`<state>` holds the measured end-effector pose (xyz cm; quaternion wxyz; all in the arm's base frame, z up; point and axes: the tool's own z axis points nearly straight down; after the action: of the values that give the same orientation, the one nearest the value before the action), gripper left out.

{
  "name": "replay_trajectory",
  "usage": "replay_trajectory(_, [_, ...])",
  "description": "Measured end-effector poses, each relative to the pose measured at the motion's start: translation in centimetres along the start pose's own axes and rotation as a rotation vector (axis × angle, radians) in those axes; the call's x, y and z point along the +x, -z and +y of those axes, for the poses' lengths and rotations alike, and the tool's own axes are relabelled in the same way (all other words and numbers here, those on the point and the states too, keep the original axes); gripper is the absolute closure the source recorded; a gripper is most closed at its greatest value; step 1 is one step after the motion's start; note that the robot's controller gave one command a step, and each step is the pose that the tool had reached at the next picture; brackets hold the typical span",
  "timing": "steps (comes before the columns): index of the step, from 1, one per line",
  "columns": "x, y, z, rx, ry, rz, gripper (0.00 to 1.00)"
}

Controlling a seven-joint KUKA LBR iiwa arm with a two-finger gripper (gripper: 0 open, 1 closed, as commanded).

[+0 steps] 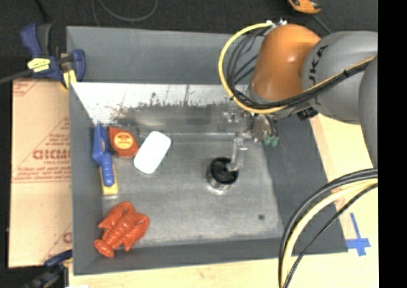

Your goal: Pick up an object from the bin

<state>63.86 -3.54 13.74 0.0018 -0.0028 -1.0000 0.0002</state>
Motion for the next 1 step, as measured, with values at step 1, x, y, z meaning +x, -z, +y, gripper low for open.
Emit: replay_trajectory(1, [-0.18, 0.53, -0.01, 0.001, 0.000, -0.008, 0.00])
